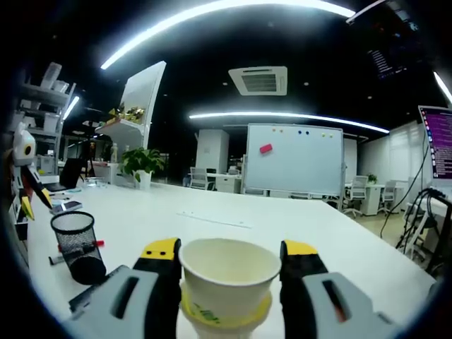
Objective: Place the scattered laser pointers and whiteboard markers into the pen holder and stack the scattered paper cups together
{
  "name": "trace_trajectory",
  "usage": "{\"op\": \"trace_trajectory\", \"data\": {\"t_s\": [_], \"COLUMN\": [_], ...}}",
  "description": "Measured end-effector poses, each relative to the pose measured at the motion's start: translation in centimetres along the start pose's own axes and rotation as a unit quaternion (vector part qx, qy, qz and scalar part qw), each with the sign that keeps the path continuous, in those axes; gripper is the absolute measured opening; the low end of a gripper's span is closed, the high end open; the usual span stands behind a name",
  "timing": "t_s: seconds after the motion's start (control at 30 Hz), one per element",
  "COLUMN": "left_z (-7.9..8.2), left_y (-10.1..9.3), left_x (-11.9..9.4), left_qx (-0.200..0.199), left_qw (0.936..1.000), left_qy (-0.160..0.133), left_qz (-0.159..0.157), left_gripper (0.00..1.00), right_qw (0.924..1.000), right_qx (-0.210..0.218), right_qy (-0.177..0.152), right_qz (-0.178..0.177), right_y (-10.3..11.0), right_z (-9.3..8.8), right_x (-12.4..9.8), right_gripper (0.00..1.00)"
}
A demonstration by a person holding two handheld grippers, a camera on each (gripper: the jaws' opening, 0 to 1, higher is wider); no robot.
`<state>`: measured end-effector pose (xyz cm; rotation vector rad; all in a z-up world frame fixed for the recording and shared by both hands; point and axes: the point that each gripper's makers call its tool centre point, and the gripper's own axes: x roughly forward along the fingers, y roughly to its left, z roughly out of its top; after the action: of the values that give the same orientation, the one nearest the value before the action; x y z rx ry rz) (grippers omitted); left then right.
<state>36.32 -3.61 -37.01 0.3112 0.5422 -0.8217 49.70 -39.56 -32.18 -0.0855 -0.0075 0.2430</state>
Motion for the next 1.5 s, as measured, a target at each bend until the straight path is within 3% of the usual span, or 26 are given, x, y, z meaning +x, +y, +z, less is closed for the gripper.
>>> {"op": "trace_trajectory", "data": {"t_s": [1.5], "left_z": [-0.3], "left_y": [0.2], "left_x": [0.1], "left_qx": [-0.003], "left_qw": [1.0], "left_qy": [0.0], "left_qz": [-0.001], "left_gripper": [0.47], "right_qw": [0.9995], "right_qx": [0.002], "right_qy": [0.03], "right_qz": [0.011], "right_y": [0.7], "right_z": [-1.8], "right_x": [0.1], "right_gripper": [0.56]}}
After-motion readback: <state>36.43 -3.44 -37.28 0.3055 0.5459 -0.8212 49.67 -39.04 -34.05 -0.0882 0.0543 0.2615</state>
